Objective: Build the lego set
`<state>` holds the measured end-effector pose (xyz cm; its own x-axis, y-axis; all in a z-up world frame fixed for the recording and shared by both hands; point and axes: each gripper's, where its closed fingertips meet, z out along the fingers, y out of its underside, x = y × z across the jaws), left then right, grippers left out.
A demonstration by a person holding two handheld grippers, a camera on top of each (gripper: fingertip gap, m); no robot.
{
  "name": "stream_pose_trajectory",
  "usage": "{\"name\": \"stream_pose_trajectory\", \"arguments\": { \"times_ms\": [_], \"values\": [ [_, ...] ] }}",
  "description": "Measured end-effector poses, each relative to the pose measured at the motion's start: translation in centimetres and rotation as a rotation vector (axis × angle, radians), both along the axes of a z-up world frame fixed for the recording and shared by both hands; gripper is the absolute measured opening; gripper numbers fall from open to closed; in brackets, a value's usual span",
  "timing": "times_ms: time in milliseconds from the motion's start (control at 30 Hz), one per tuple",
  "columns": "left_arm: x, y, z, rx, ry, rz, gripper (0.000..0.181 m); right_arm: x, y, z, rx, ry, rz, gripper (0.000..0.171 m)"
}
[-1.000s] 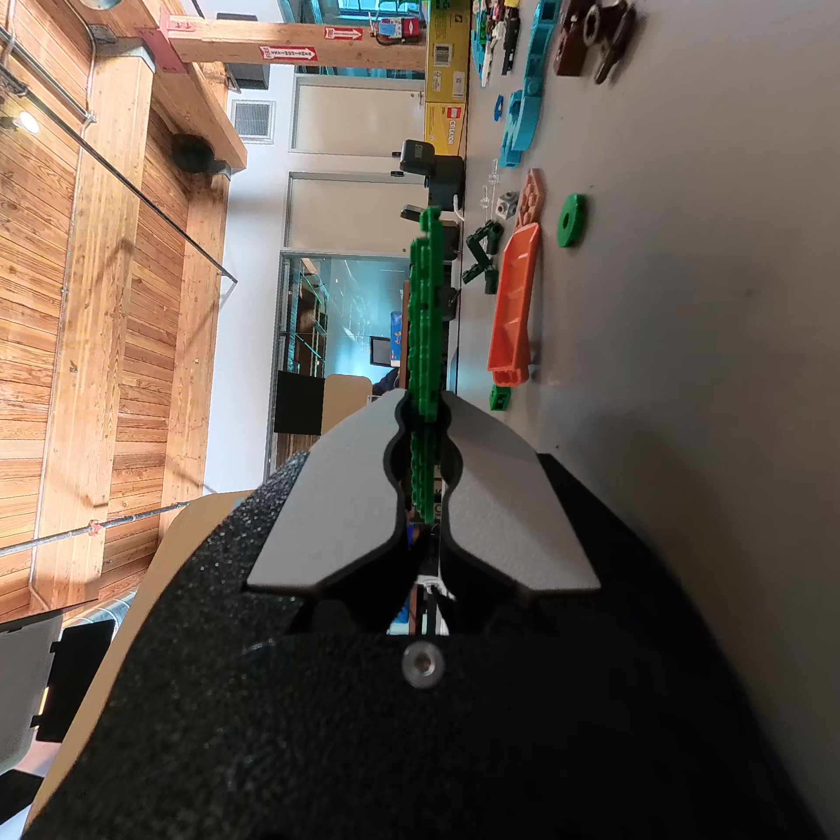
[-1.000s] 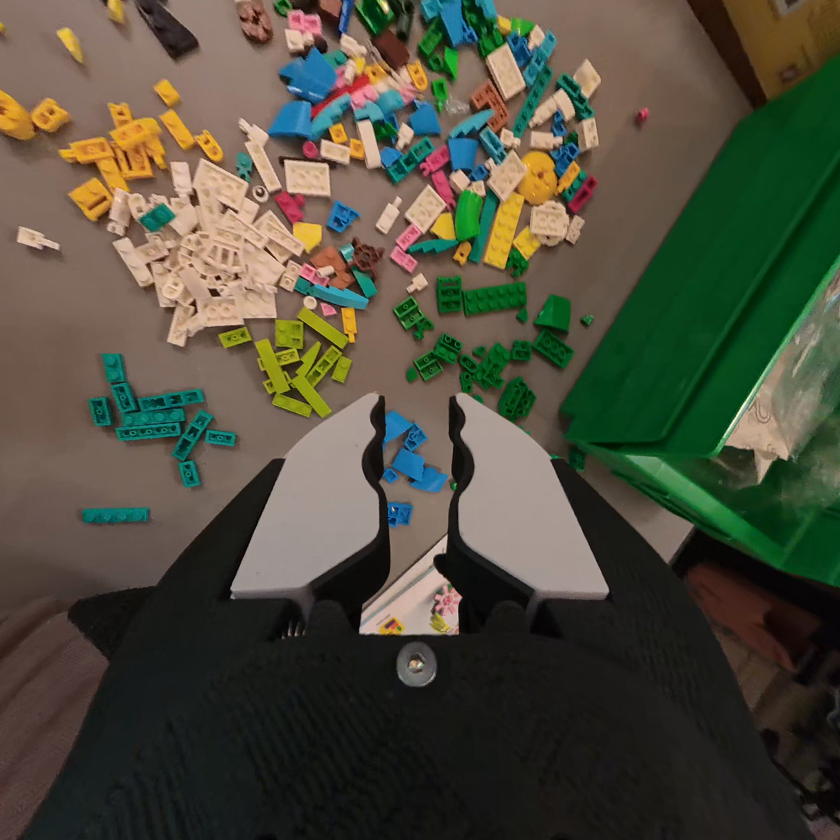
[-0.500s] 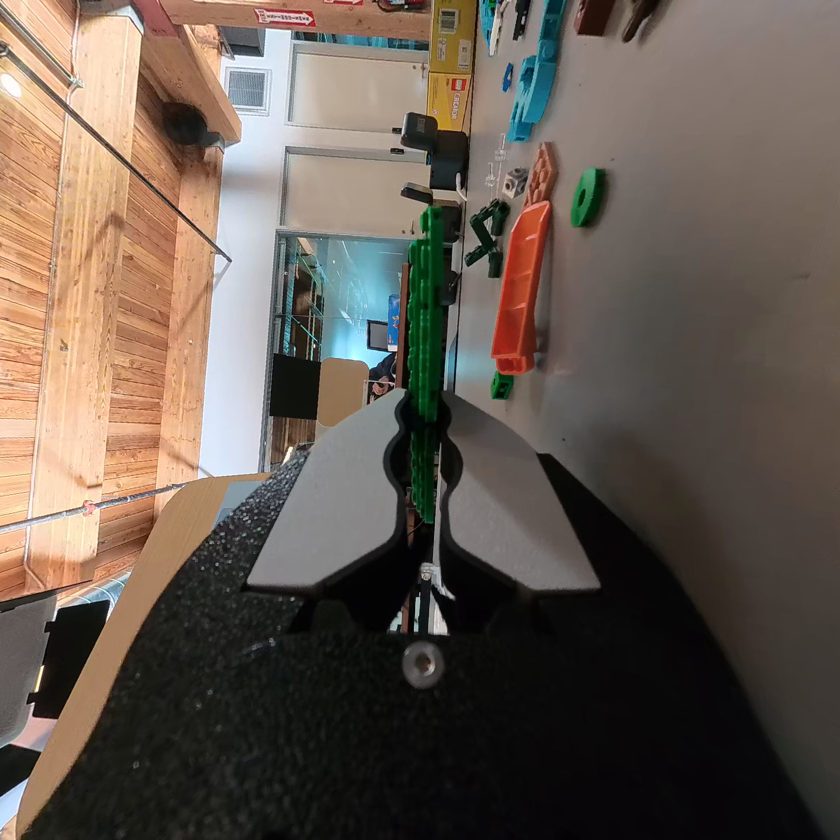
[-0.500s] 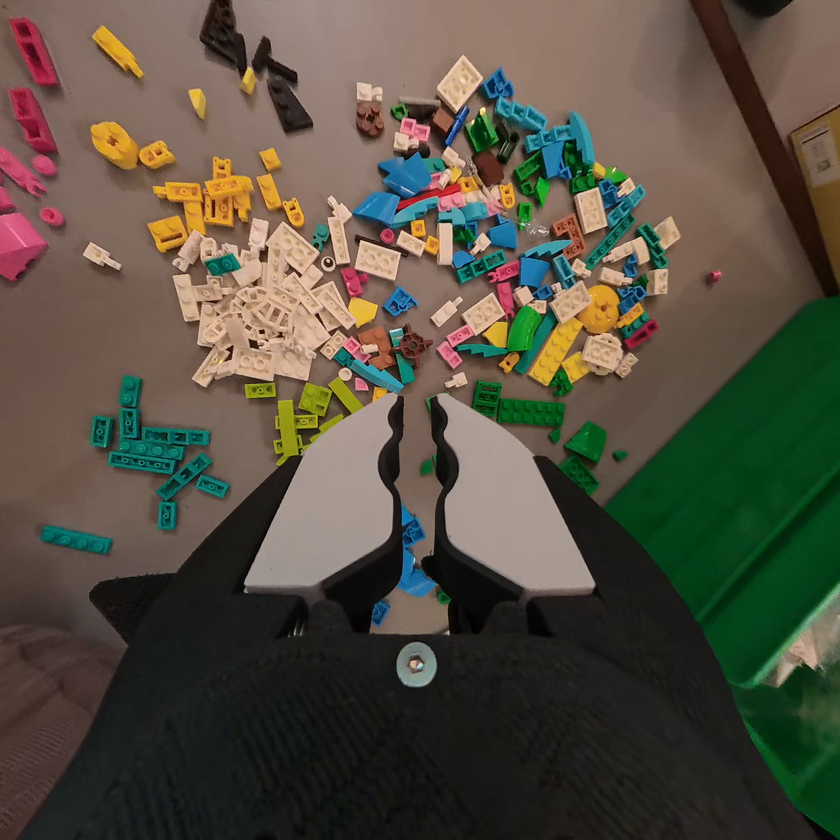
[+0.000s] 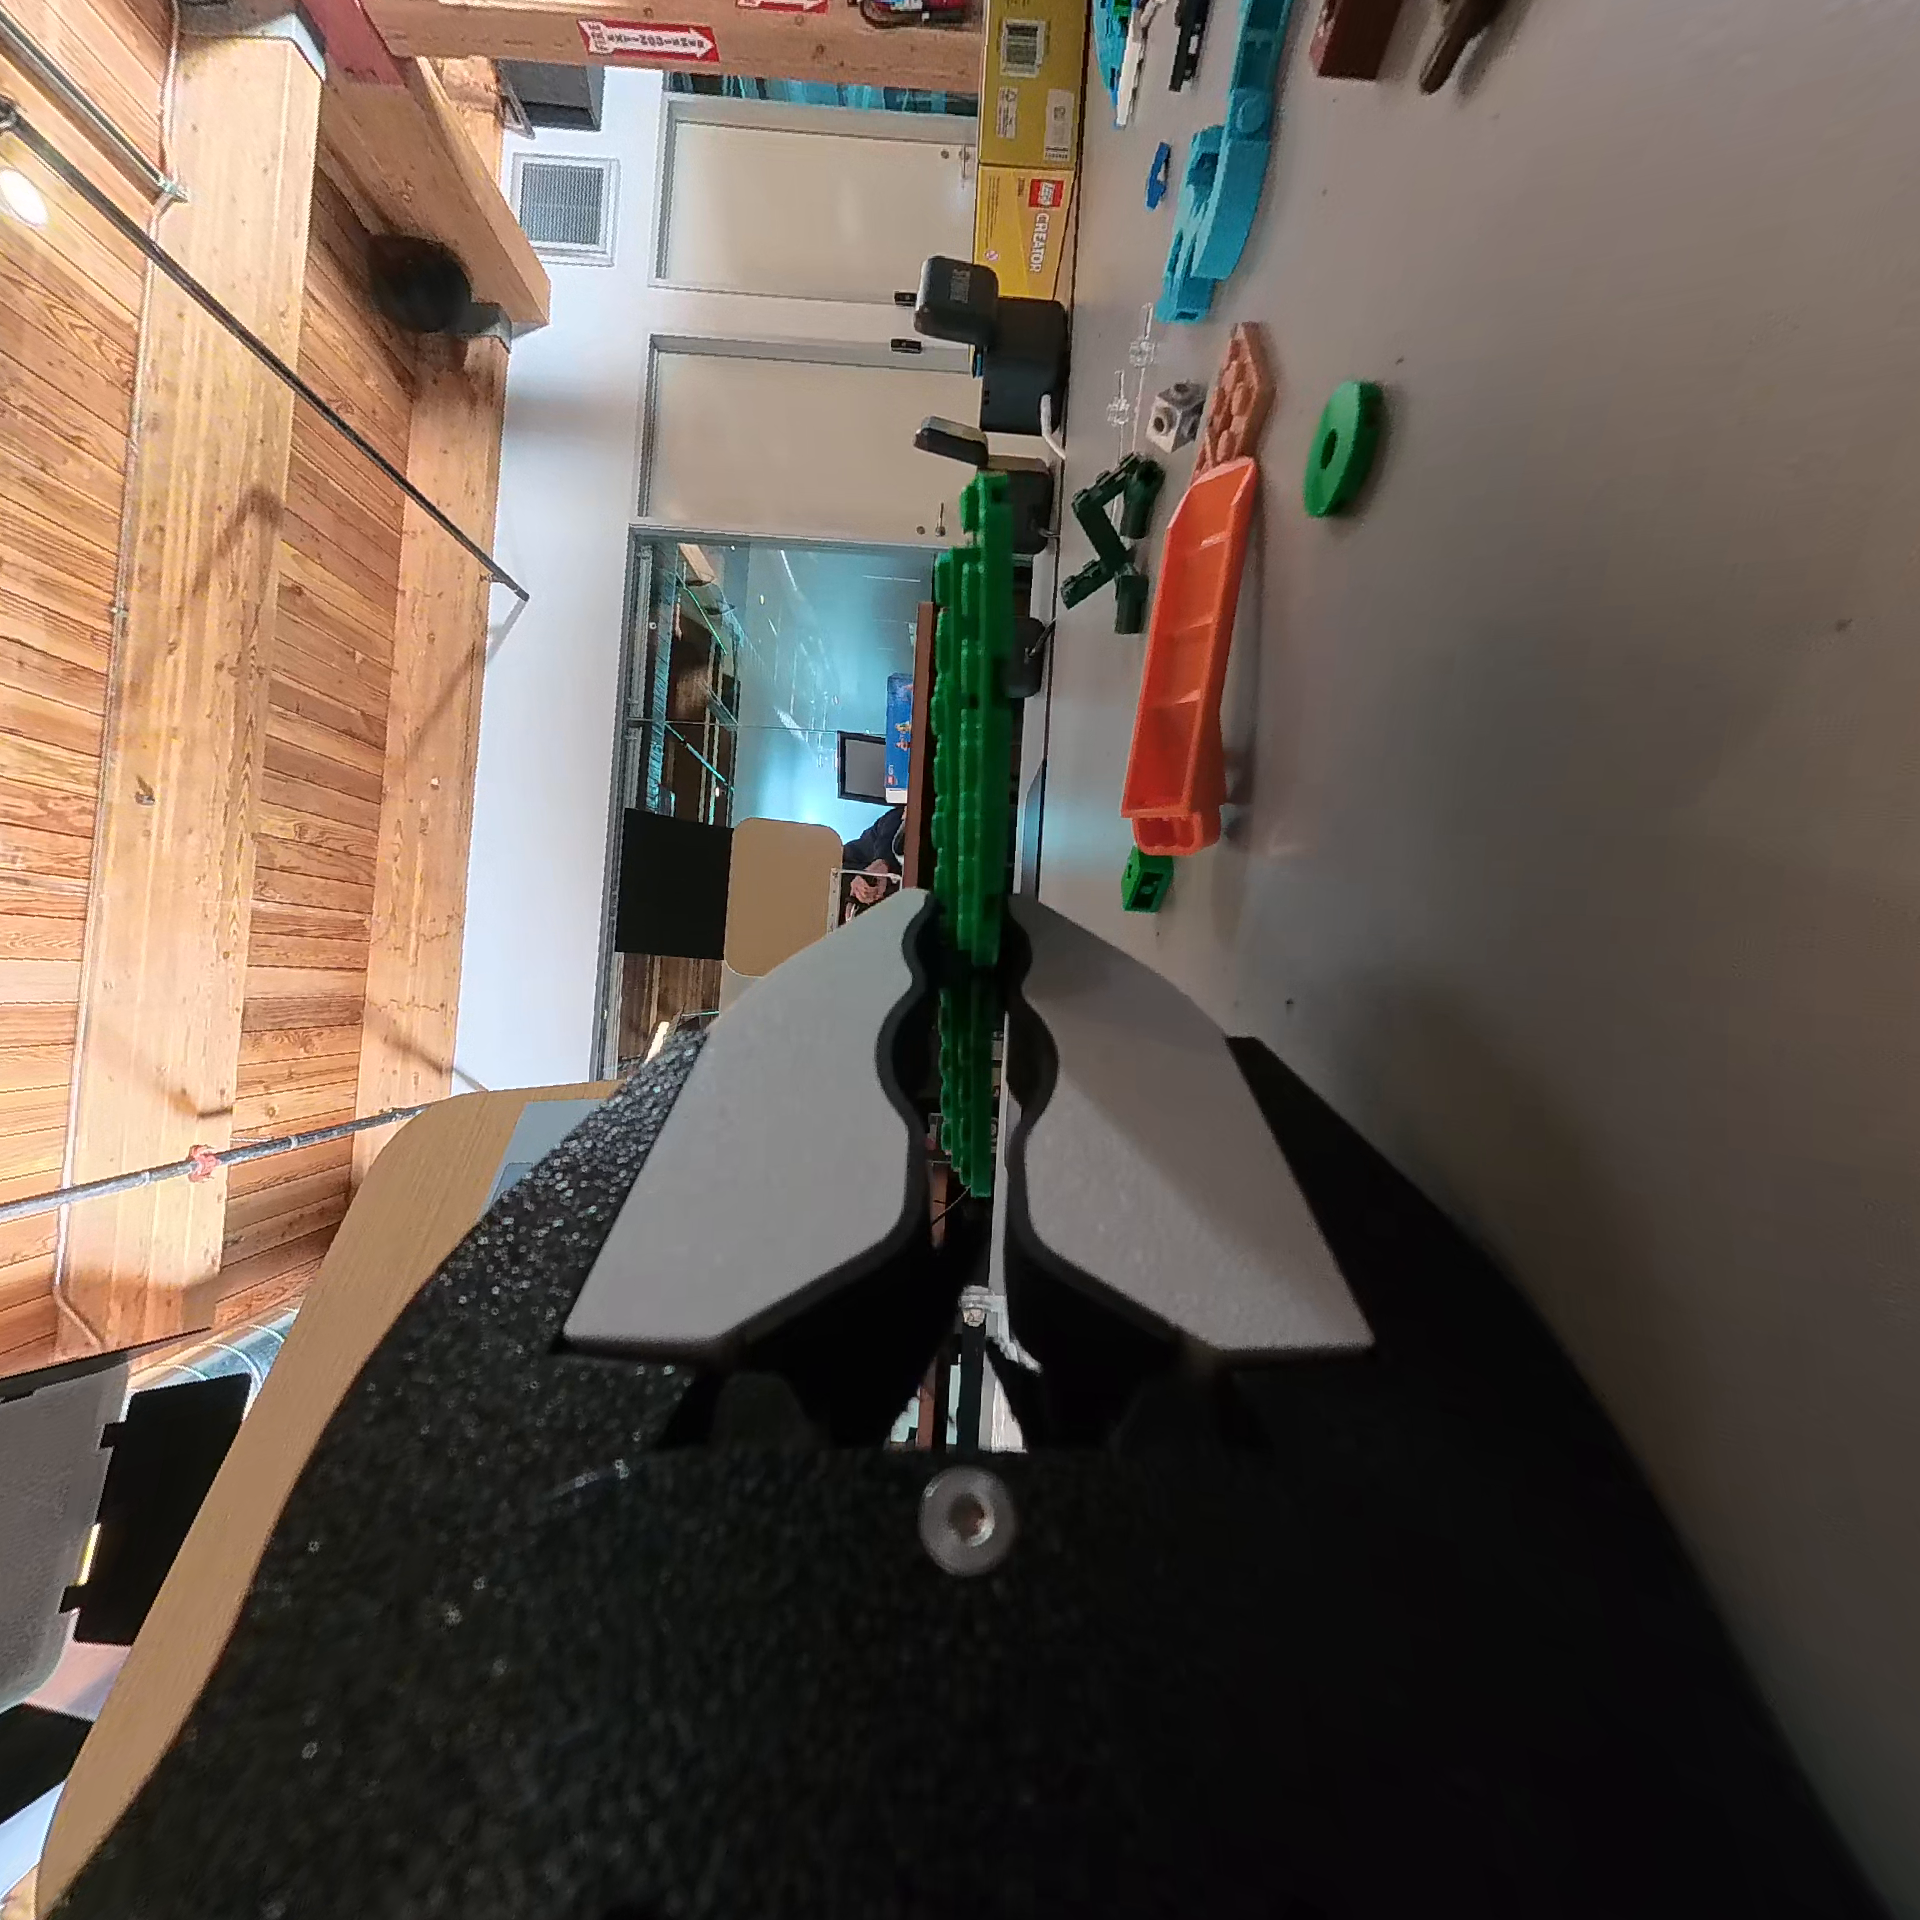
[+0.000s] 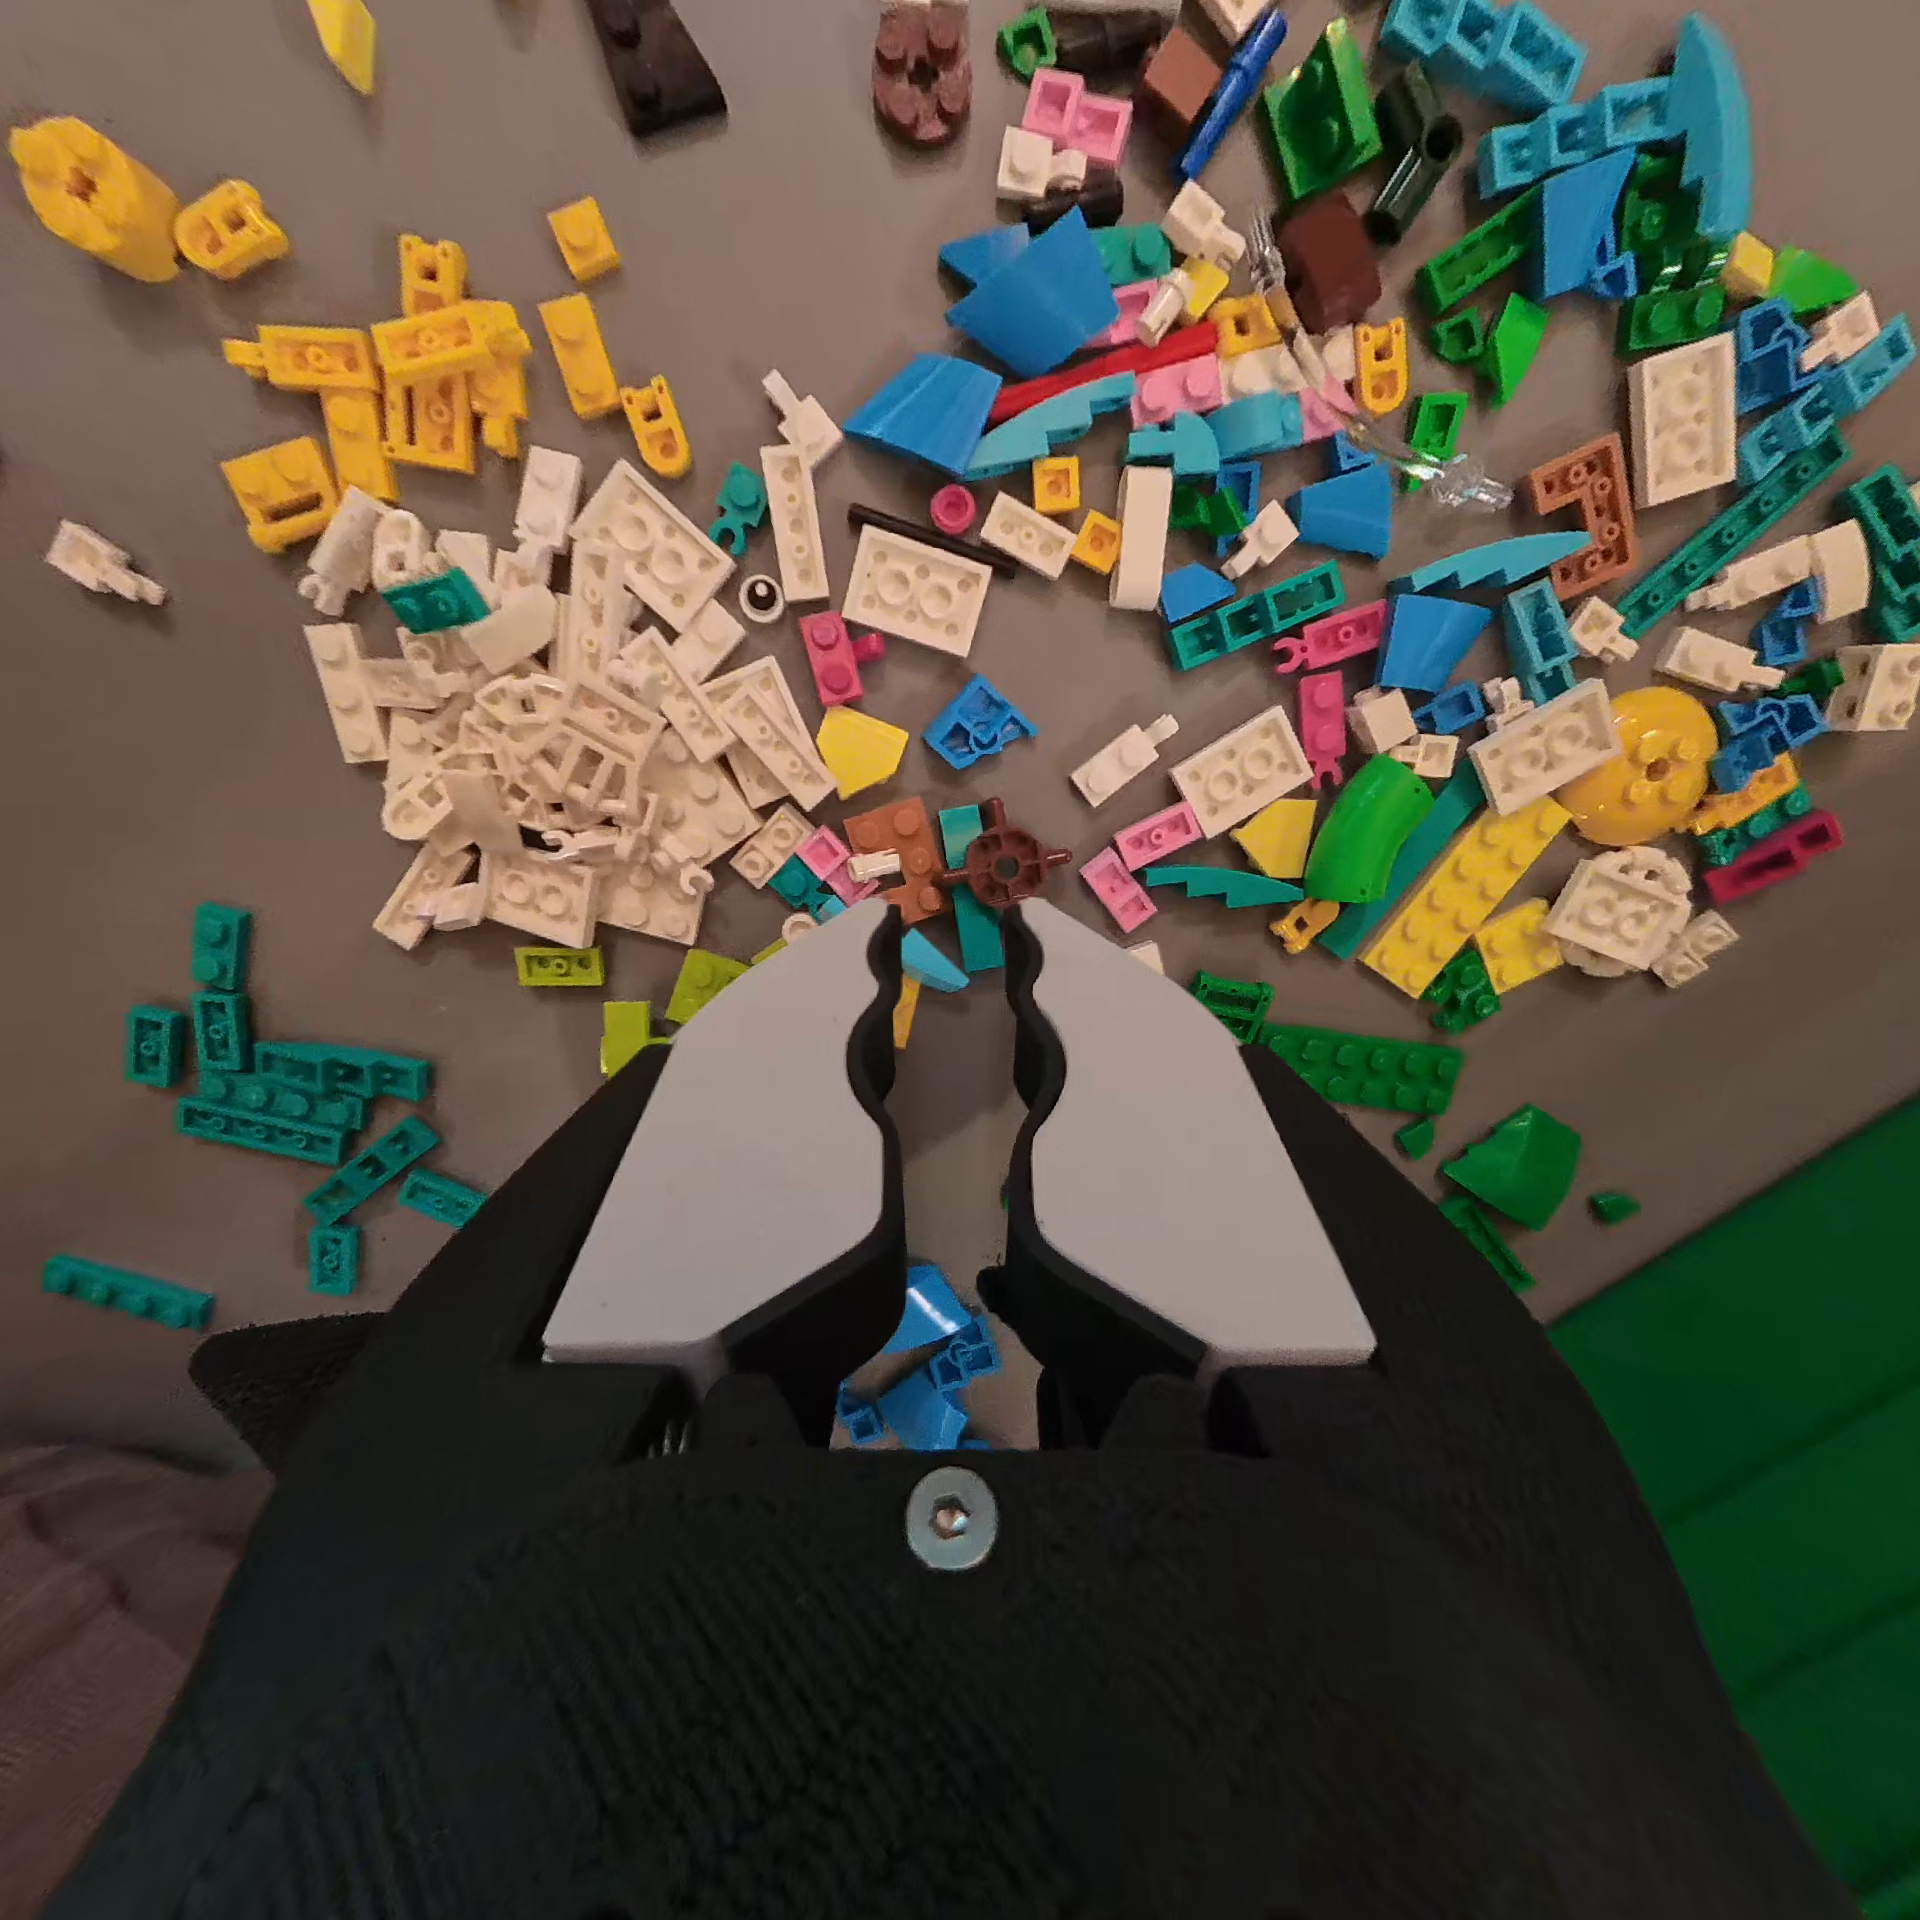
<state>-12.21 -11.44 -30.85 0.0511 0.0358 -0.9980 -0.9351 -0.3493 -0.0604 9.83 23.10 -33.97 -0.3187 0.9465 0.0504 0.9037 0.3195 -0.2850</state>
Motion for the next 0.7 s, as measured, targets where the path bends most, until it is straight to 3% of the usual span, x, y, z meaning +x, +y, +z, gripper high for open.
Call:
{"name": "stream_pose_trajectory", "arguments": {
  "times_ms": [433,700],
  "values": [
    [0.1,-0.1,0.0,-0.002,-0.002,-0.007,0.008,-0.4,4.0,-1.8,0.177,-0.035,-0.07,0.013],
    [0.1,-0.1,0.0,-0.003,-0.006,-0.011,0.008,-2.0,4.7,0.5,0.117,0.189,-0.129,0.018]
  ]
}}
